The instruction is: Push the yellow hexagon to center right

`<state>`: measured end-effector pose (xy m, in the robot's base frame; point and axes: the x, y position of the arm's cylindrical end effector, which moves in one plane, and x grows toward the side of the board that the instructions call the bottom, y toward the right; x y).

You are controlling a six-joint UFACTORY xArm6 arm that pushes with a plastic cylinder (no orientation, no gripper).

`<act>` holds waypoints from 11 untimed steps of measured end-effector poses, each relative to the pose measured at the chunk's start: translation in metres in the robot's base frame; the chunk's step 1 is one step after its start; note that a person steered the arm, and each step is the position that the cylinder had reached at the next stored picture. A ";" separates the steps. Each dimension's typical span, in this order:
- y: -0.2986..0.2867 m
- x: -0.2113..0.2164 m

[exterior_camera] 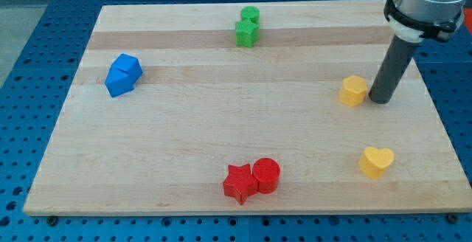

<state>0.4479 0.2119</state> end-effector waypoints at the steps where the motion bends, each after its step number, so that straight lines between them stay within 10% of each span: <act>1: -0.019 0.039; 4: -0.059 -0.034; 11: -0.044 -0.047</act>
